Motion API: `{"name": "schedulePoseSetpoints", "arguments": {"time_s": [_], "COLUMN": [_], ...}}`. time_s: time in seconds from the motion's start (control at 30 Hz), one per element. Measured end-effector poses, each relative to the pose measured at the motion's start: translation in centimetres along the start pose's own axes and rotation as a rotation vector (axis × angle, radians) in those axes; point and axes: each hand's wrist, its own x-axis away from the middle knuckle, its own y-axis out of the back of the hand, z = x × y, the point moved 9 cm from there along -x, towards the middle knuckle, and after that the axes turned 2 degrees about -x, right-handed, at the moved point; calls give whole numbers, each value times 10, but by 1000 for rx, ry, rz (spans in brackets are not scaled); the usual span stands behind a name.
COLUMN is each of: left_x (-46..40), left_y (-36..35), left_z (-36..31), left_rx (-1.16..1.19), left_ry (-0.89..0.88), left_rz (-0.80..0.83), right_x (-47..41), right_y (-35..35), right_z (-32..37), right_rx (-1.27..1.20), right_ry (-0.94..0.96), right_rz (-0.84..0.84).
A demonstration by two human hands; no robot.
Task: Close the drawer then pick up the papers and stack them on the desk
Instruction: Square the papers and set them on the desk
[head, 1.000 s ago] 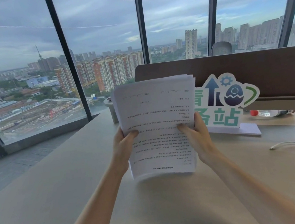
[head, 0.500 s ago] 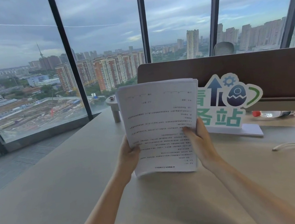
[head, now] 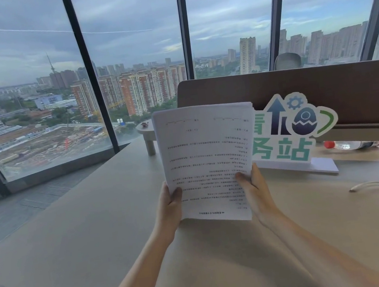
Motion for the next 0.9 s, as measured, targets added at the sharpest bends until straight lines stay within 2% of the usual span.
{"name": "schedulePoseSetpoints", "arguments": {"time_s": [0.17,0.37,0.57,0.73,0.9], "left_x": [-5,-10,-18,-35,-64], "left_y": [6,35,96,136,165], "left_z": [3,3,6,16,34], "left_rx": [23,37,-127,-297,-358], "left_ry": [32,89,148,211,263], "left_rz": [-67,-222,-457,-463,-421], "right_x": [-2,-12,-29,-51,-72], "right_y": [-2,-25,-78,-118,-153], "right_z": [0,13,11,-23,-68], "right_rx": [20,43,73,138,208], "right_ry": [-37,-45,-167,-327,-431], "right_rz": [-19,-49,68,147,170]}}
